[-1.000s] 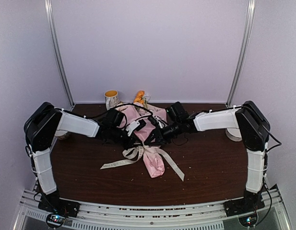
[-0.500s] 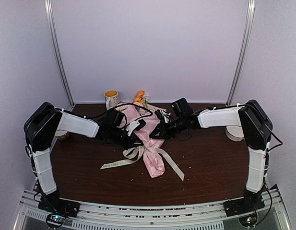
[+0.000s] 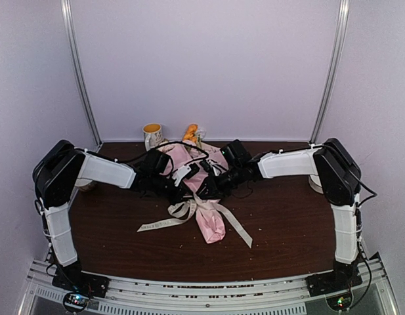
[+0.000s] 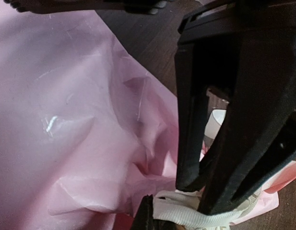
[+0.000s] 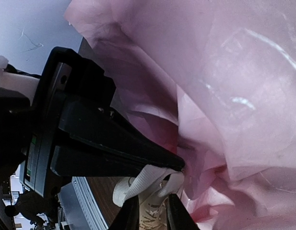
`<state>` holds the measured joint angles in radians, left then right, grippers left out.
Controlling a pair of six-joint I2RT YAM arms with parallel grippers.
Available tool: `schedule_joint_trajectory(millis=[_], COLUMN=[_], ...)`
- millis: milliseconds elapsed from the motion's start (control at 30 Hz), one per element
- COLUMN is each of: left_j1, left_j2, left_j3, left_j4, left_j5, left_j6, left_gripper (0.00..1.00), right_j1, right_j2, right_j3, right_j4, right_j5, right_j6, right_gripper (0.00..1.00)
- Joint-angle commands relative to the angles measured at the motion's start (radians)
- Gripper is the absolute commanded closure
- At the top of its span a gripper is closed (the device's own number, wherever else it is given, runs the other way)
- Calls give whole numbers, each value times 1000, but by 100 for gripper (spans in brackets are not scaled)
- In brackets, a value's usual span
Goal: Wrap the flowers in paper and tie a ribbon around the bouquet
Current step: Cross the half-tied ribbon over the folded bouquet.
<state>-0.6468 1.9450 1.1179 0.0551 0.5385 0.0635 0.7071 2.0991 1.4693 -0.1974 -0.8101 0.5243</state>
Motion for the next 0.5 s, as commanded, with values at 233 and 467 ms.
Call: schedule_joint_trajectory(millis=[233, 467], left_j1=[4, 4], left_j2=[-26, -61], left_j3=[-16, -23], left_j4=[35, 29], left_j5=[0, -15], left_j6=[-9, -10], left_gripper=[100, 75], right_j1=[-4, -15], right_j2=[25, -14], right_j3=[40, 23], right_j4=[-33, -9], right_j5=[42, 30], right_j6=[-4, 5], right_gripper=[95, 100])
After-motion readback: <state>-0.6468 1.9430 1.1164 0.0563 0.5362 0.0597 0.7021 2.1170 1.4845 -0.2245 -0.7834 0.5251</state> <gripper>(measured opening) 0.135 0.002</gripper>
